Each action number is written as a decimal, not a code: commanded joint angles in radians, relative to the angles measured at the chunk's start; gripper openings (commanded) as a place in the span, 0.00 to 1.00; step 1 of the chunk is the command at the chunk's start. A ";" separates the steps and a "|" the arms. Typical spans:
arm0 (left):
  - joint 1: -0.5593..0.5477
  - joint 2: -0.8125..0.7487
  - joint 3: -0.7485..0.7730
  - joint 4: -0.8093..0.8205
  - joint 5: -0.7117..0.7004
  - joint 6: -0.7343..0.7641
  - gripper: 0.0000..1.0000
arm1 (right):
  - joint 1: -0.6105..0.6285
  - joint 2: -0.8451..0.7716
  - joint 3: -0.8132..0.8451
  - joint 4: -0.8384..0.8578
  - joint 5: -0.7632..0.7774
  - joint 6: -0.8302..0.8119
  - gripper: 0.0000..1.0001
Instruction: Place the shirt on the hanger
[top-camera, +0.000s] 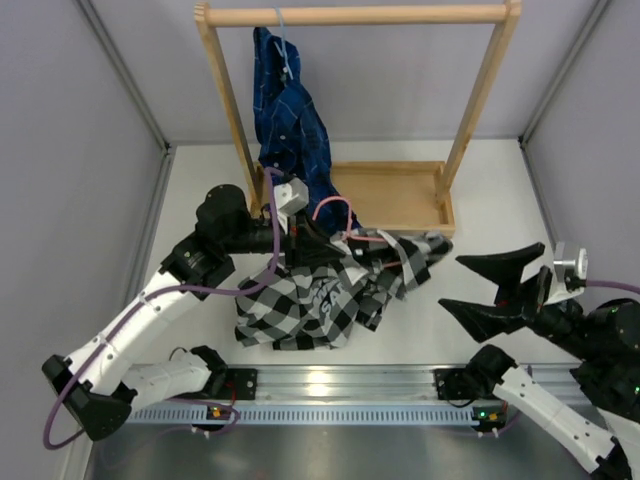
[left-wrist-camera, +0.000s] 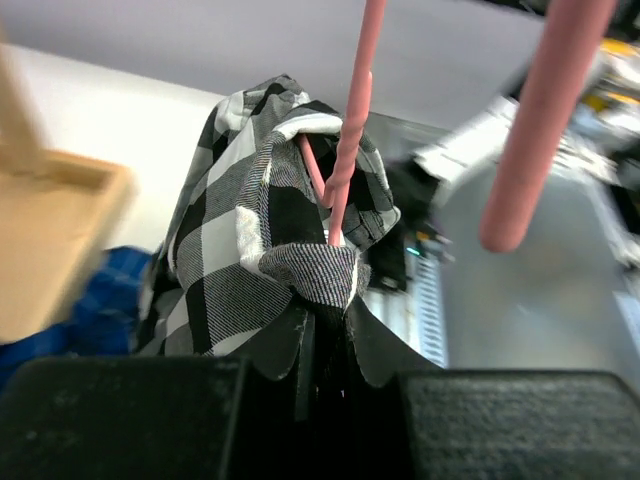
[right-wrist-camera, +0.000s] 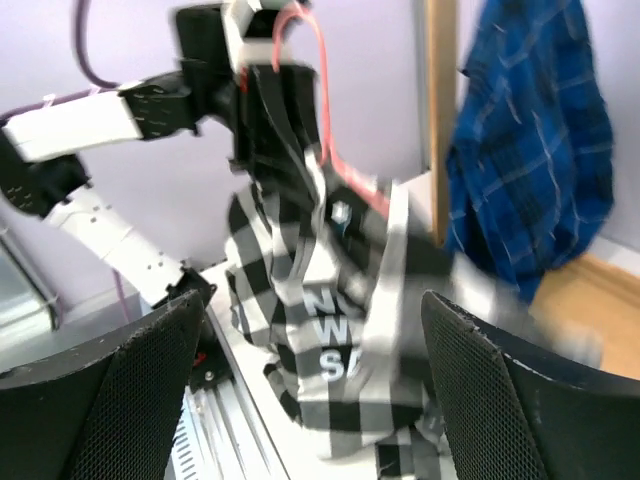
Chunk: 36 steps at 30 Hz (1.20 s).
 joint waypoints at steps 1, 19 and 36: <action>-0.038 0.039 -0.009 0.116 0.417 0.040 0.00 | 0.006 0.218 0.114 -0.125 -0.155 -0.134 0.87; -0.155 0.171 0.052 0.116 0.395 0.063 0.00 | 0.015 0.613 0.176 0.325 -0.580 -0.022 0.69; -0.172 -0.039 0.052 0.035 -0.410 0.076 0.98 | 0.025 0.533 0.280 0.086 -0.160 -0.148 0.00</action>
